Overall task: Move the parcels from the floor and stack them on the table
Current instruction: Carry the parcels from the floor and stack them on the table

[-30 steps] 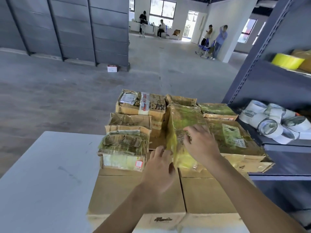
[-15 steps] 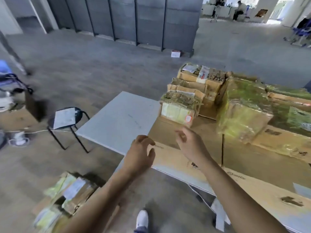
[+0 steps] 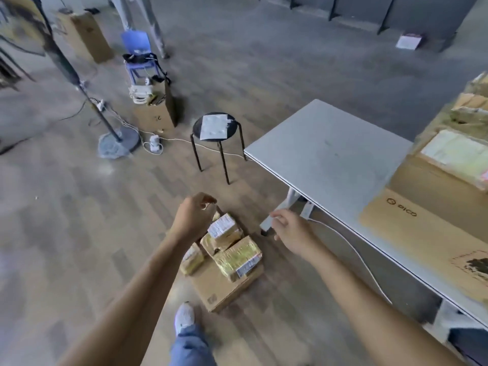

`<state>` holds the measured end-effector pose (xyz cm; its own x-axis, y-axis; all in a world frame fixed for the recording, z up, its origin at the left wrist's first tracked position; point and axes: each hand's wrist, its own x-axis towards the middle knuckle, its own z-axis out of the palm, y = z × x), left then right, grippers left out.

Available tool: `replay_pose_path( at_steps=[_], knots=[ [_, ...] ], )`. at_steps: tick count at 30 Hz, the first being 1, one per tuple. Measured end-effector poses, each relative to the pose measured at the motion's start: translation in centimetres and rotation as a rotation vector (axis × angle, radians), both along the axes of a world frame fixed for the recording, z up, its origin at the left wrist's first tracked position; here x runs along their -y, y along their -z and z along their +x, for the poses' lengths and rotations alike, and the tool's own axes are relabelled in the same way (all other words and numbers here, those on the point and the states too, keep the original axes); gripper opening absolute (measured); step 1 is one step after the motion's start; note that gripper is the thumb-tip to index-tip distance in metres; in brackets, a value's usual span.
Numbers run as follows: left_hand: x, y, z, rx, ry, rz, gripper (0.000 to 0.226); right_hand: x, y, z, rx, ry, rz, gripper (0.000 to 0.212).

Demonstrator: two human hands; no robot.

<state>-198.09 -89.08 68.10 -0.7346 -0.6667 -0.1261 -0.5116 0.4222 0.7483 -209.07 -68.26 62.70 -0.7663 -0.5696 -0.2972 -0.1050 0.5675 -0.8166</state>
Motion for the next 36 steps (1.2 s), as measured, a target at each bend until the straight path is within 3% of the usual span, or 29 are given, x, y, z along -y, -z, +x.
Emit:
replay_pose_path(
  at_steps=[3,11,15,23,26,28,32,36],
  knots=[
    [6.0,3.0,1.2,0.043,-0.007,0.048,0.021,6.3,3.0,0.3,0.058,-0.007,0.040,0.018],
    [17.9,14.9,1.2,0.242,0.127,0.175,0.023,17.9,13.1,0.7,0.222,0.169,0.238,0.011],
    [17.7,23.1,0.1,0.369,0.252,0.225,0.022,18.8,19.9,0.9,0.271,0.226,0.324,0.013],
    [13.0,43.1,-2.8,0.598,0.499,0.215,0.050,16.7,40.4,3.1,0.506,0.471,0.550,0.055],
    [11.9,49.3,-3.4,0.736,0.516,0.235,0.063,16.3,46.3,4.3,0.635,0.568,0.522,0.079],
    [11.4,52.3,-3.4,0.791,0.495,0.277,0.071,15.9,49.1,4.9,0.678,0.599,0.494,0.084],
    [10.1,54.6,-2.9,0.790,0.389,0.373,0.075,15.2,51.3,5.7,0.788,0.688,0.258,0.070],
    [7.8,51.0,-2.1,0.736,0.360,0.402,0.051,13.3,48.5,5.7,0.788,0.652,0.181,0.060]
  ],
)
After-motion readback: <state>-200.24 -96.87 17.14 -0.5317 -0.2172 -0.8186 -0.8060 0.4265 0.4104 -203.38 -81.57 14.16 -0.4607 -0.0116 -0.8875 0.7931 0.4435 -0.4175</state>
